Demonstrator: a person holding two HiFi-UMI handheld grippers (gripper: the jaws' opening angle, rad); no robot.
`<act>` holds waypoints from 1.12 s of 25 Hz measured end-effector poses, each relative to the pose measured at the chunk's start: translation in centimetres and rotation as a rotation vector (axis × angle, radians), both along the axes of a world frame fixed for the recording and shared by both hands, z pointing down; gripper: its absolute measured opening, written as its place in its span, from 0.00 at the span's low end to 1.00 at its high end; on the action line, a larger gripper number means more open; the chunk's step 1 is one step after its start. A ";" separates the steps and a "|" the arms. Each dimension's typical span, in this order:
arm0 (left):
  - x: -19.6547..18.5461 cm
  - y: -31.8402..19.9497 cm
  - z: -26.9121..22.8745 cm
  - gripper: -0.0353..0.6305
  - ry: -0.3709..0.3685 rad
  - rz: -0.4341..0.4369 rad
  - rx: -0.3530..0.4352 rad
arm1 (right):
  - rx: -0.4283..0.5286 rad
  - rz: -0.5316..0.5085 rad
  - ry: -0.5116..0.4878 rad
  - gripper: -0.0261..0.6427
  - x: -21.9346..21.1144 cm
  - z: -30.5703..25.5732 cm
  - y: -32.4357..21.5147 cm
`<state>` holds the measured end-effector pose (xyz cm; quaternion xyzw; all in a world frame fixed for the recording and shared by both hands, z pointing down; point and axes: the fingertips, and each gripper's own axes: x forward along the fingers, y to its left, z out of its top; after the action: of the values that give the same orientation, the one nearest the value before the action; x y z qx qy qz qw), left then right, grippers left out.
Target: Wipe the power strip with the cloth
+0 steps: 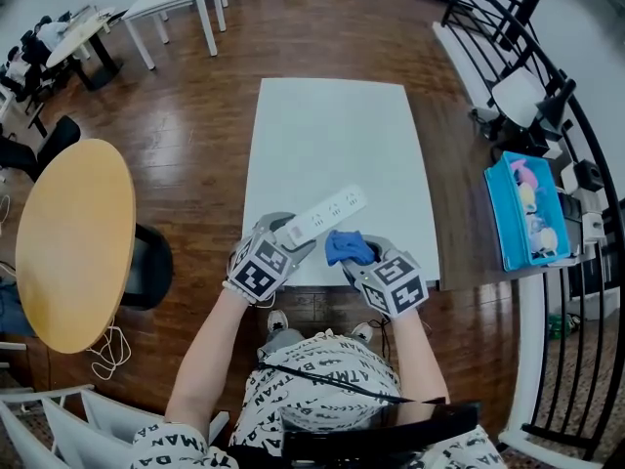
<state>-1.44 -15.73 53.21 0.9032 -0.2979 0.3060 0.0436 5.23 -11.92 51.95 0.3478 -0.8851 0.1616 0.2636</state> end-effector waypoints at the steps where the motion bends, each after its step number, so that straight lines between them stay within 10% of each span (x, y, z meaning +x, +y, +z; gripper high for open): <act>1: 0.1 0.1 -0.1 0.46 0.002 0.005 0.000 | -0.007 -0.014 0.001 0.25 -0.5 0.3 0.2; 28: 0.6 3.6 -1.5 0.46 -0.046 0.191 0.145 | -0.018 0.062 0.078 0.25 5.8 1.0 -1.1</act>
<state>-0.85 -12.17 51.74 0.9209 -0.2329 0.3071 -0.0582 11.00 -13.07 52.93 0.3787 -0.8615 0.1642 0.2957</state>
